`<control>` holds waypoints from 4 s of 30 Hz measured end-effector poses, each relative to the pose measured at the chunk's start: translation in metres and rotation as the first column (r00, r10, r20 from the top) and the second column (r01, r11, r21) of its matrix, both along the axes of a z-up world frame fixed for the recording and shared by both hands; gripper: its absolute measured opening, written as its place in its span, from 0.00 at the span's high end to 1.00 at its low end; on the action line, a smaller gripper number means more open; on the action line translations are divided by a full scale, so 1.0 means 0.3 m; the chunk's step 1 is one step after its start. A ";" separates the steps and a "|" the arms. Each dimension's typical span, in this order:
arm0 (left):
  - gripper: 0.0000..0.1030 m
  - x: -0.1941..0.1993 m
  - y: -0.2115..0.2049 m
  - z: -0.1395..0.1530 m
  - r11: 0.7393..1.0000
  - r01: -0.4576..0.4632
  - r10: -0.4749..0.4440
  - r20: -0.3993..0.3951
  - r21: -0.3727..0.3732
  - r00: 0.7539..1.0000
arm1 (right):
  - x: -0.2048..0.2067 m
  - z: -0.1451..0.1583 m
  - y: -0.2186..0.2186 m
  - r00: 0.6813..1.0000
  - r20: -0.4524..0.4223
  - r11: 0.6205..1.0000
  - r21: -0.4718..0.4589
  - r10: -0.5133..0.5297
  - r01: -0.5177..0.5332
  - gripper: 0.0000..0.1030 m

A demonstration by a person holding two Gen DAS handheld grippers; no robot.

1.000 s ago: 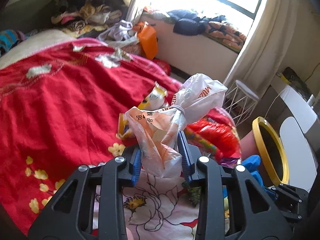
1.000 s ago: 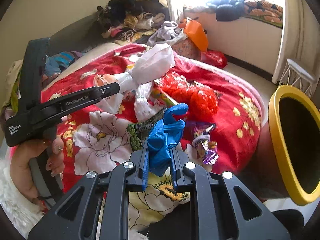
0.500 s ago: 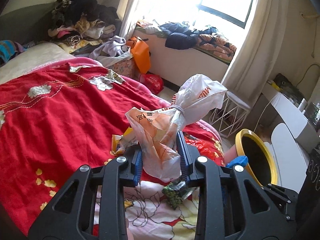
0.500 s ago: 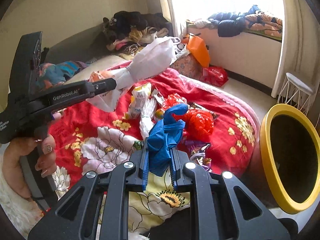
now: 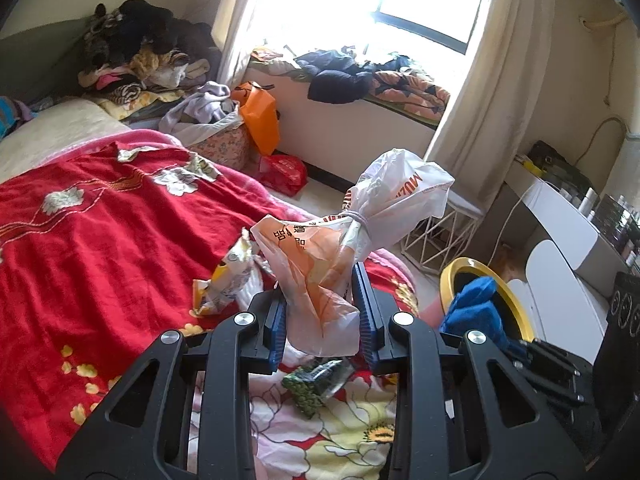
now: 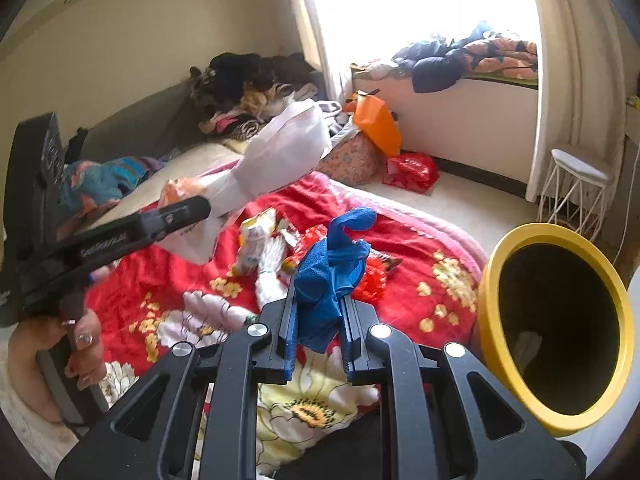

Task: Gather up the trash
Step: 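Carry the white bag with the left tool while the right tool carries the blue glove over the bin, then open the left tool to drop the bag while the right tool drops the glove into the bin, then move both open tools back over the remaining trash on the bed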

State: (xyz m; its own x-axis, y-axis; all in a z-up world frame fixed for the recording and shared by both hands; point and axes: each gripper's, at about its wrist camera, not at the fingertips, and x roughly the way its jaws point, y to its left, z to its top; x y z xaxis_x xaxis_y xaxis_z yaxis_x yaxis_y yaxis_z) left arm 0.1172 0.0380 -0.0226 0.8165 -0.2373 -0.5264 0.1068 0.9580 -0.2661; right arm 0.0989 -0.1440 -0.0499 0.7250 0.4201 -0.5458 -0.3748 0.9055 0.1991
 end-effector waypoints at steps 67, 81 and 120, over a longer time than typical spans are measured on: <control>0.76 0.166 -0.753 -0.155 0.912 0.338 -0.277 -0.259 0.234 0.925 | 0.102 -0.159 -0.771 0.871 -0.171 0.878 0.057 -0.460 0.475 0.82; 0.26 0.145 -0.691 -0.127 0.945 0.292 -0.263 -0.191 0.147 0.946 | 0.092 -0.185 -0.781 0.841 -0.183 0.852 0.027 -0.509 0.522 0.38; 0.10 0.001 -0.205 0.029 0.995 0.020 -0.022 0.012 0.102 1.000 | 0.005 -0.003 -0.342 0.952 -0.015 0.952 -0.013 -0.305 0.305 0.22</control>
